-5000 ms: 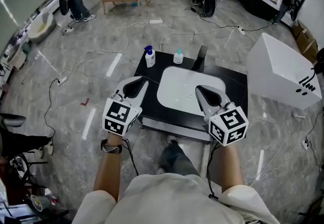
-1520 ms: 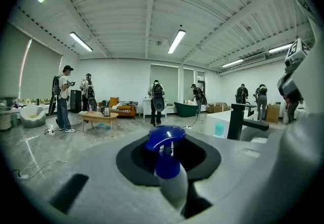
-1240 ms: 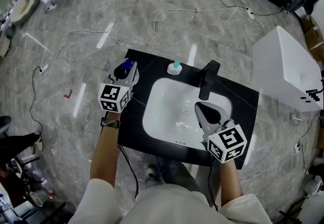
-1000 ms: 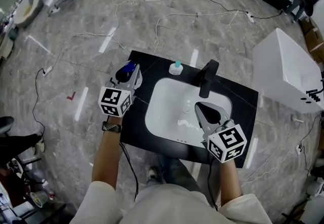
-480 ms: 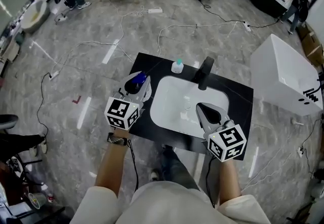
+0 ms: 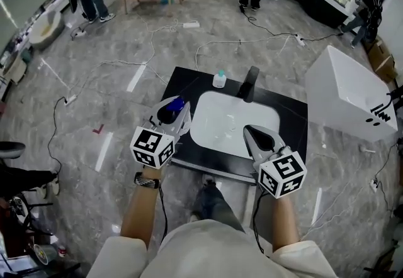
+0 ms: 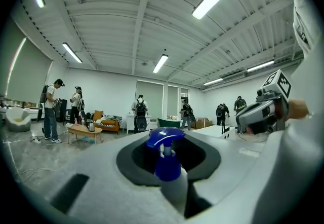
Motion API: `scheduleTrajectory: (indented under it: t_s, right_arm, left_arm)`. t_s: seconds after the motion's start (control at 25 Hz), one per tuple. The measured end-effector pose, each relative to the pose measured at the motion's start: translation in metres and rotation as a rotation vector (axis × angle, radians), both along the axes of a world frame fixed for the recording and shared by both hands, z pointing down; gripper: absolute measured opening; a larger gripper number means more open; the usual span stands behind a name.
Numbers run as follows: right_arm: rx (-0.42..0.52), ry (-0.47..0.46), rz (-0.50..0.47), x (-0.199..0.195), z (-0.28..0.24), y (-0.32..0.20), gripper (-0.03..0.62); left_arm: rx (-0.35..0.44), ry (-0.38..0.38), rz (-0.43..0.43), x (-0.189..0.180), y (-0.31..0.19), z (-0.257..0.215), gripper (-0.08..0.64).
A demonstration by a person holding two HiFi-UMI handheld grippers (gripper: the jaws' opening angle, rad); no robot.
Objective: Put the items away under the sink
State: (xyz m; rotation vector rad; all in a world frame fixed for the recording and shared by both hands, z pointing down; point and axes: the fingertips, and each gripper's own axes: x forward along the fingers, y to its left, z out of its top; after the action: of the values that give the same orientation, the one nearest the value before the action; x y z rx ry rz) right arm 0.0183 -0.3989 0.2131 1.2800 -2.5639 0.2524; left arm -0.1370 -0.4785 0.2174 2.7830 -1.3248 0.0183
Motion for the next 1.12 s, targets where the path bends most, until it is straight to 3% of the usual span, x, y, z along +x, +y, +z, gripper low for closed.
scheduleTrajectory:
  t_s: [0.52, 1.12]
  right_arm:
    - [0.095, -0.001, 0.025, -0.019, -0.043, 0.096, 0.006]
    - [0.126, -0.007, 0.053, -0.025, -0.065, 0.184, 0.006]
  left_arm:
    - [0.045, -0.022, 0.042, -0.01, 0.12, -0.04, 0.081]
    - [0.077, -0.041, 0.101, -0.007, 0.226, -0.069, 0.081]
